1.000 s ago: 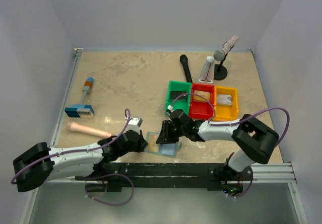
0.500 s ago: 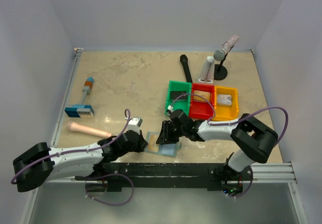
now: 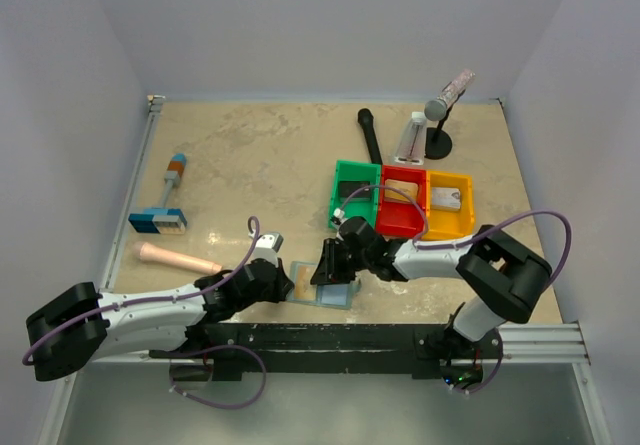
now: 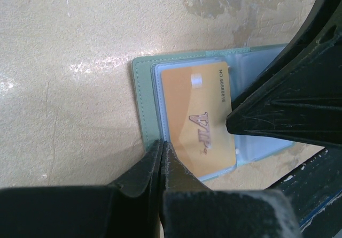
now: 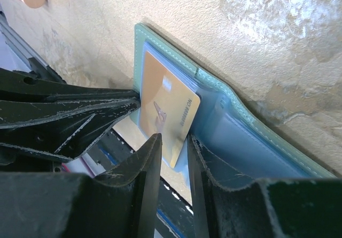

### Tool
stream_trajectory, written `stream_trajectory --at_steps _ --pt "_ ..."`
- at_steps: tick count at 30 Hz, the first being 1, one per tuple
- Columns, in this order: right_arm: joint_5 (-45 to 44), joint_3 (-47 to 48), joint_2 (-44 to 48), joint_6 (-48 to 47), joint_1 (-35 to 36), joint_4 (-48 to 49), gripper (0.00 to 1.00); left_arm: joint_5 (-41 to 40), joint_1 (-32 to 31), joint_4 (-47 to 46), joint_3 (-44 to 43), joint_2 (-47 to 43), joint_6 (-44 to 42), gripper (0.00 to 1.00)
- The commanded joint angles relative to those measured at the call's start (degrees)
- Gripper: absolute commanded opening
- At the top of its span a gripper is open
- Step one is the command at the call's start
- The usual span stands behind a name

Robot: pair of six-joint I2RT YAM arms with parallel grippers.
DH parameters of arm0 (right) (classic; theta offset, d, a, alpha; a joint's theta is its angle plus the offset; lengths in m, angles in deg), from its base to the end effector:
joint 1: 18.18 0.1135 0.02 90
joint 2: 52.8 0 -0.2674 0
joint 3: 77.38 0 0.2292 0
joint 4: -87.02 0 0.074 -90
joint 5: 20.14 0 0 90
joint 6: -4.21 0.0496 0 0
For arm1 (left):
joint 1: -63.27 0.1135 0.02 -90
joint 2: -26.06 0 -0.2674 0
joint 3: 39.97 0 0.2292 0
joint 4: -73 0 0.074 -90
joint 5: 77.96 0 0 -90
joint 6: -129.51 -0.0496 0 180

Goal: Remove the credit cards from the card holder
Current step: Remove the credit card from the card holder.

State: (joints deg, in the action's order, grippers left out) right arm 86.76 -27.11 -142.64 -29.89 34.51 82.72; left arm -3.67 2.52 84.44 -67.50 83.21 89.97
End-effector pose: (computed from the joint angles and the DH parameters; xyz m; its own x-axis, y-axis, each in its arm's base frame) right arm 0.1604 0.2342 0.1507 -0.9709 0.0332 -0.2373 -0.1500 0.6881 0.7099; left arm 0.0928 -0.1383 0.1449 -0.7751 -0.1353 -0.6172 0.2237 0.8548 -0.4683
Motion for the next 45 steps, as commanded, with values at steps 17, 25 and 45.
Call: stream_trajectory --at_steps 17,25,45 --pt "9.5 -2.7 -3.5 2.0 0.0 20.1 0.32 1.0 0.2 -1.5 2.3 2.7 0.7 0.0" --pt "9.7 -3.0 -3.9 2.8 0.0 22.5 0.29 1.0 0.2 -1.3 2.4 2.4 0.8 0.0" --pt "8.8 -6.7 -0.1 2.5 -0.4 22.3 0.19 -0.6 0.3 0.6 2.7 1.7 2.0 0.0"
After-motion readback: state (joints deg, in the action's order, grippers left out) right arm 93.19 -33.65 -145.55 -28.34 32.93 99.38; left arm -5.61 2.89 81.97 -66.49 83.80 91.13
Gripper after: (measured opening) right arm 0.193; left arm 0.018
